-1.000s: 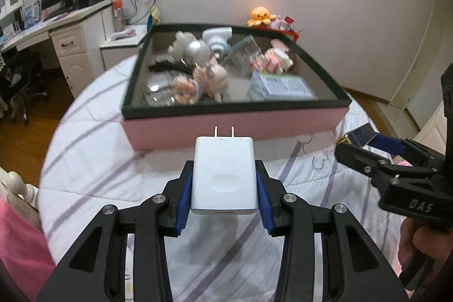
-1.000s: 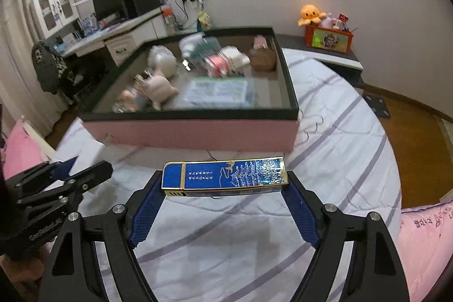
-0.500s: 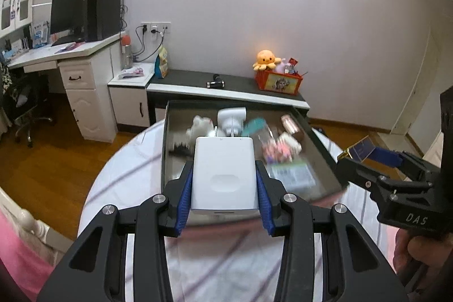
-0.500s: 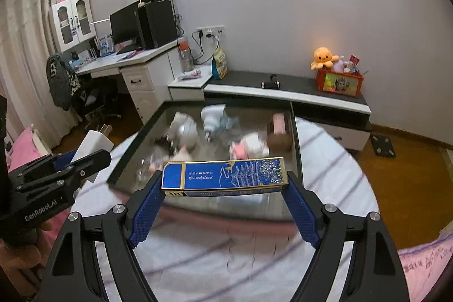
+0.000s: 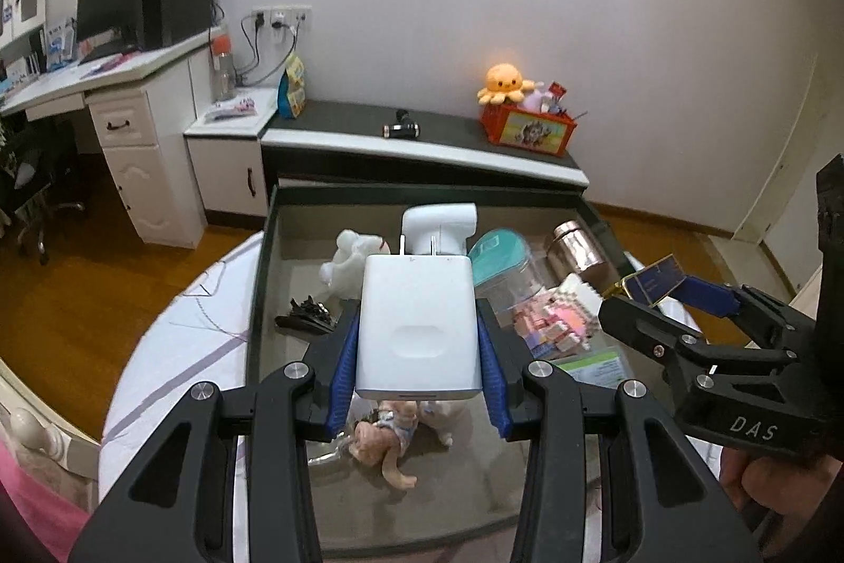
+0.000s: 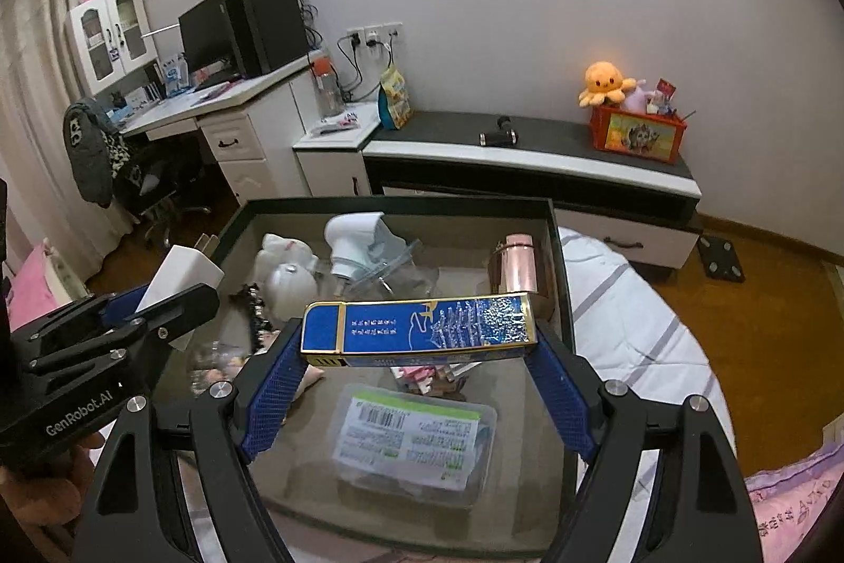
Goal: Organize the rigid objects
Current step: 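Carry the charger and blue box into the tray and open both tools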
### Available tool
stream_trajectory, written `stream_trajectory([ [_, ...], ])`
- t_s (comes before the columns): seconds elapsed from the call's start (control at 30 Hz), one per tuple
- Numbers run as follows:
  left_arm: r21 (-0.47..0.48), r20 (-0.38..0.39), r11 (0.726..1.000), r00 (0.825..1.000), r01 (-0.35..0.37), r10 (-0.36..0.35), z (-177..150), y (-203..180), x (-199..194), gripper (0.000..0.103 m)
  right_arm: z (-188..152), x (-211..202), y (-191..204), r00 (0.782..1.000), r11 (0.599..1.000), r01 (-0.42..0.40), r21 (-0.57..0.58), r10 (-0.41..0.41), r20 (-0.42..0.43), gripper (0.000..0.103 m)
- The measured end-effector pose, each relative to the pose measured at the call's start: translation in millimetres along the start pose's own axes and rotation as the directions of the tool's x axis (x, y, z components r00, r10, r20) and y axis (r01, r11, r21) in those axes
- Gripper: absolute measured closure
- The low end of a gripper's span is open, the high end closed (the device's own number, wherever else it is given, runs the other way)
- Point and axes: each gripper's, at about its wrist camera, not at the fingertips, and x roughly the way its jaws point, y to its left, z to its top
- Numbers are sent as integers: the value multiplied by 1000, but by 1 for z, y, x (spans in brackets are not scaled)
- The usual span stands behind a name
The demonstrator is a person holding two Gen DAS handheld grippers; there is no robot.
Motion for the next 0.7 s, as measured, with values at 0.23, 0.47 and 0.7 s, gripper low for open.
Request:
stream_trajectory([
  [0.23,-25,-10,999,999,-48,47,-5,6,10,13,-6,16,-8,999,1000,3,25,-2,-38,16],
  [0.47,-42,64,995,993,-93,95,-11,13,-22,0,-12,-8,-14,999,995,-44,94,41,29,0],
  [0.7,-61,100,991,987,-120,126,-22,17,-56,0,-23,-44,-5,997,995,-3,97,-5,80,0],
])
